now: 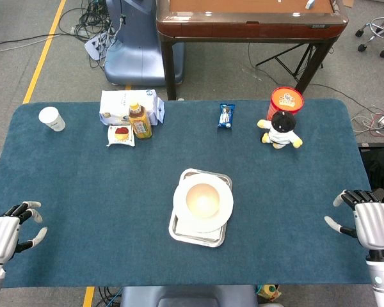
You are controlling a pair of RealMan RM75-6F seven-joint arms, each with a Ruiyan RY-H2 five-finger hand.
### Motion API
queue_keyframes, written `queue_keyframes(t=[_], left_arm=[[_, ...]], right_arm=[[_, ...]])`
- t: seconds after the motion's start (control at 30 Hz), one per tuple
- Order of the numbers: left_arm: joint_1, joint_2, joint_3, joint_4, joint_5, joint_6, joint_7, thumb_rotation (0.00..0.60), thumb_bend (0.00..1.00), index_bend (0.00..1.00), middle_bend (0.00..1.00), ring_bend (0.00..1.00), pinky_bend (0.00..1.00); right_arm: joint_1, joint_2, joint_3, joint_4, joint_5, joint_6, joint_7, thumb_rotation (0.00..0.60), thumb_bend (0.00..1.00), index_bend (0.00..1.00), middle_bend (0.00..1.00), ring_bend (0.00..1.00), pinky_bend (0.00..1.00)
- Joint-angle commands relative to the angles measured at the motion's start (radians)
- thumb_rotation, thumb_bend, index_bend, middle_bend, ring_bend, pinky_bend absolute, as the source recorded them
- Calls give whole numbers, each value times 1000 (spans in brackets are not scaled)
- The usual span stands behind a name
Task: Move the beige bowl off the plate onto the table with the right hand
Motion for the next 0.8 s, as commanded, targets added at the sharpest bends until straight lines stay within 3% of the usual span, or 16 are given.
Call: queue_keyframes(t=[0.03, 0.27, 0.43, 0.57, 0.8], left_arm=[[0, 0, -1, 1, -1, 0, -3, 600, 259, 555, 339, 341, 522], [6, 3, 3, -3, -3, 4, 4, 600, 258, 567, 340, 342, 522], [11, 9, 4, -13, -6, 10, -1, 600, 259, 574, 340, 342, 522], [12, 16, 4, -19, -4, 11, -5, 600, 259, 574, 341, 343, 522], [12, 21, 3, -23, -10, 7, -7, 600, 259, 574, 341, 343, 522]], right_arm=[[-1, -4, 0, -1, -4, 5, -5, 600, 170, 554, 493, 397, 357], [12, -9, -2, -3, -10, -13, 2, 600, 170, 560, 493, 397, 362], [25, -25, -3, -13, -37, -9, 9, 600, 169, 631, 481, 379, 365], [60, -3, -7, -49, -61, -56, -38, 600, 169, 652, 378, 264, 284], [163, 57, 0, -160, -69, -219, -158, 600, 170, 652, 255, 170, 120]])
